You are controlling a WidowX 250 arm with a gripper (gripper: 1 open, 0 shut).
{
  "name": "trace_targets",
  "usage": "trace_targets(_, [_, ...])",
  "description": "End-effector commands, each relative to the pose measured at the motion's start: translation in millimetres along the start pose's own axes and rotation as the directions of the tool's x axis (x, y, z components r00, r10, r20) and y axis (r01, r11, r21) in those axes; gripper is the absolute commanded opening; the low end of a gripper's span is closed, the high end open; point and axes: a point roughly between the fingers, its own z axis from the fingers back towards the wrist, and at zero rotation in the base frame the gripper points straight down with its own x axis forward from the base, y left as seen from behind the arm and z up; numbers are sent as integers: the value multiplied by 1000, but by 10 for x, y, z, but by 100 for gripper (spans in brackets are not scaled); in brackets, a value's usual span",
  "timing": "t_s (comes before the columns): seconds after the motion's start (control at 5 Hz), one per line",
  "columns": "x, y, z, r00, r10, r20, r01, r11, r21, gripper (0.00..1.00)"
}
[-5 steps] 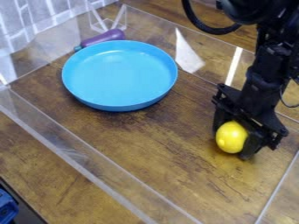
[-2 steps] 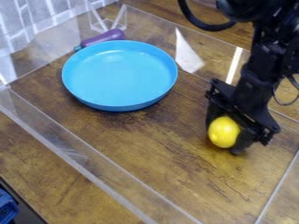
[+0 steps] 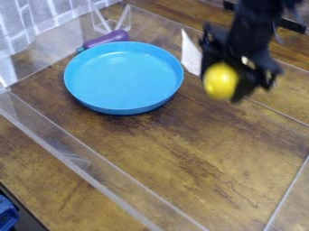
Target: Put the purple eggplant on the blue tray
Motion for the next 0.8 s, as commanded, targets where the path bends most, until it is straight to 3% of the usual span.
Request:
trace_targets(0.0, [-201, 398, 197, 992, 78, 95, -81, 996, 34, 0])
trace_targets(0.4, [-617, 1067, 92, 980, 187, 74, -192, 979, 66, 0])
trace_targets(0.6, [-626, 1114, -82, 979, 190, 75, -194, 979, 62, 0])
